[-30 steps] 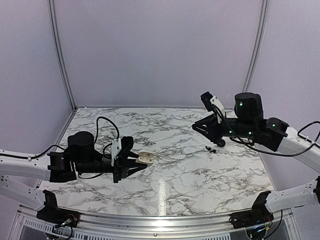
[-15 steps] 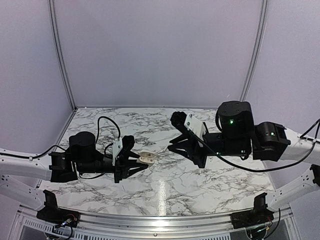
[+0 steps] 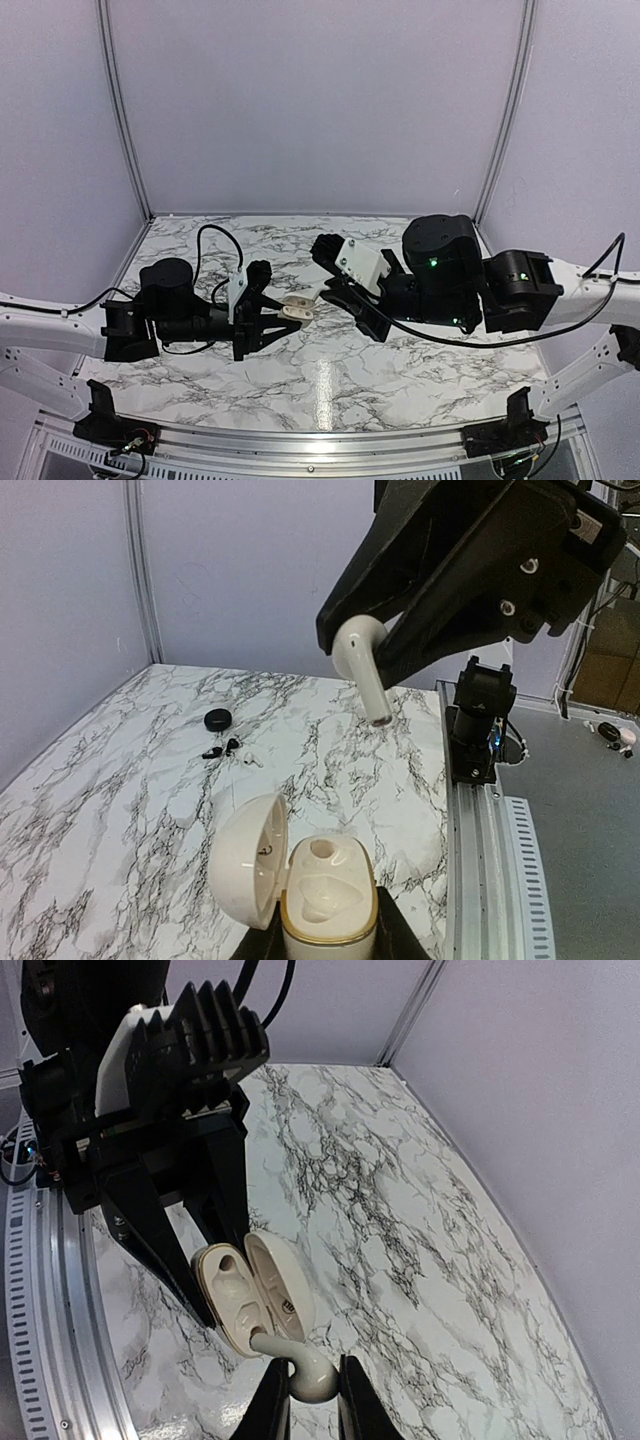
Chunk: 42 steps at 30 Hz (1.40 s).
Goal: Insert the wireless bluetooth earbuds into the charging case
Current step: Insert the left earbud into the left side groove of the charging case.
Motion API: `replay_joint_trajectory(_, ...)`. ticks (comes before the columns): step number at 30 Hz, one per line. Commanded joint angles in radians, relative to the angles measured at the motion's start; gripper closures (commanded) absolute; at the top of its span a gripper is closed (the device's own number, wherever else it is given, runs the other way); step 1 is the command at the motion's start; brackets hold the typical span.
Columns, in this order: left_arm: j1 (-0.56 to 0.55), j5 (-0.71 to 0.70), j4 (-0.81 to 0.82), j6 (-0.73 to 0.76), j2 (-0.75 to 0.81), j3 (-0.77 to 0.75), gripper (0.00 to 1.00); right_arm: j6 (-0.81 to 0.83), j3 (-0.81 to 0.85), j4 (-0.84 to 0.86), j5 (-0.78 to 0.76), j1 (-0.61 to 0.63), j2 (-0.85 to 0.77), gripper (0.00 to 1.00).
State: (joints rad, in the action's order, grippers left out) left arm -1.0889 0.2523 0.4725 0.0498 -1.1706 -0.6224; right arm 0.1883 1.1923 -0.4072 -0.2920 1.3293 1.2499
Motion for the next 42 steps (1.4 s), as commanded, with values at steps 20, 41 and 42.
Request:
replay_joint_trajectory(20, 0.006, -0.022, 0.079, -0.082, -0.027, -0.051, 1.0, 0.076, 0.07, 0.107, -0.227, 0.09, 0.083, 0.91)
replay_joint_trajectory(41, 0.006, -0.016, 0.097, -0.09, -0.025, -0.042, 1.0, 0.114, 0.094, 0.123, -0.324, 0.128, 0.155, 0.91)
replay_joint_trajectory(42, 0.006, -0.017, 0.097, -0.09, -0.024, -0.041, 1.0, 0.114, 0.096, 0.125, -0.333, 0.129, 0.157, 0.91)
